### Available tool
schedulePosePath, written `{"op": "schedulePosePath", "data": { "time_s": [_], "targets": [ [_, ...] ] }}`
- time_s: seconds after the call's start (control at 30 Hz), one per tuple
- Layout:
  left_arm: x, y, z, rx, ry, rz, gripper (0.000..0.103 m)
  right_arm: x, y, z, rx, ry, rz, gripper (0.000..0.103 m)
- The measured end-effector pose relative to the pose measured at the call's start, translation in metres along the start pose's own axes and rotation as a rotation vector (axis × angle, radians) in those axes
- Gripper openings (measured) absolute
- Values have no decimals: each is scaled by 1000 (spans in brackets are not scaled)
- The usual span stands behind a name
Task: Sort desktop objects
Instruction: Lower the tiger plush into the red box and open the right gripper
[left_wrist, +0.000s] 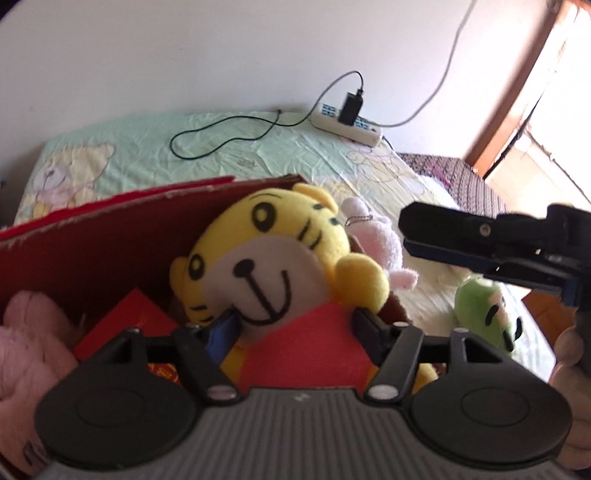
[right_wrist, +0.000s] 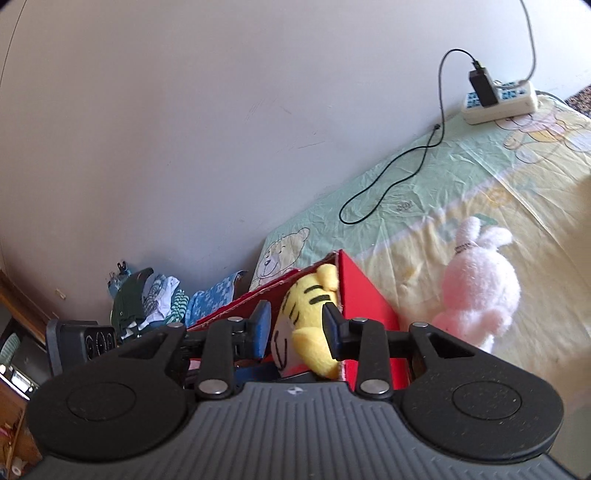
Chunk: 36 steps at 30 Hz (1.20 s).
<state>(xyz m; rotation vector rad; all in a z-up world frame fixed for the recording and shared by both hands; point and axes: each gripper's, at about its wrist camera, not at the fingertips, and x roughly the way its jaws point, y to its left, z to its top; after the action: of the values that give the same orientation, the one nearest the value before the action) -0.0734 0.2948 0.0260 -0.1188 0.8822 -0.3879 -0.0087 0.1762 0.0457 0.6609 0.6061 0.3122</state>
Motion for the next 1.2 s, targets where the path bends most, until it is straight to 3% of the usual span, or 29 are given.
{"op": "schedulePosePath", "data": {
  "time_s": [0.07, 0.17, 0.33, 0.4, 0.57, 0.67, 0.73, 0.8, 0.83, 0.9, 0.97, 1.07, 1.13, 1.17, 1.2],
  "targets": [
    [6, -1, -2, 10, 20, -21, 81, 0, -1, -2, 5, 3, -9, 33],
    [5, -7, -2, 44, 24, 9, 81, 6, 2, -3, -12, 13, -9, 33],
    [-15, 11, -7, -49, 5, -21, 79, 24, 19, 6, -139, 20, -17, 34],
    [-24, 17, -9, -76, -9, 0, 80, 35, 26, 9, -203, 19, -36, 34],
    [-24, 31, -11, -115, 5, 50, 82, 65, 32, 11, -313, 66, -115, 60],
    [-22, 38, -10, -149, 23, 10, 81, 69, 41, 6, -379, 80, -133, 69],
    [-21, 36, -10, -133, 21, 17, 81, 71, 49, 0, -444, 78, -168, 67],
    [-17, 34, -7, -117, 27, 24, 81, 71, 57, -7, -517, 65, -221, 57],
    [-17, 34, -6, -111, 27, 24, 82, 68, 59, -9, -536, 65, -202, 47],
    [-16, 33, -7, -102, 30, 17, 82, 65, 60, -11, -518, 81, -161, 50],
    [-13, 34, -6, -96, 34, 25, 86, 69, 57, -11, -510, 92, -192, 51],
    [-7, 38, -4, -105, 54, 15, 88, 79, 44, -6, -414, 150, -155, 58],
    [-4, 41, -3, -121, 70, -10, 88, 82, 45, -8, -416, 164, -145, 58],
    [-3, 42, -3, -125, 77, -15, 87, 83, 48, -9, -431, 171, -159, 48],
    [-2, 41, -2, -124, 82, -16, 87, 83, 50, -11, -437, 178, -161, 45]
  ]
}}
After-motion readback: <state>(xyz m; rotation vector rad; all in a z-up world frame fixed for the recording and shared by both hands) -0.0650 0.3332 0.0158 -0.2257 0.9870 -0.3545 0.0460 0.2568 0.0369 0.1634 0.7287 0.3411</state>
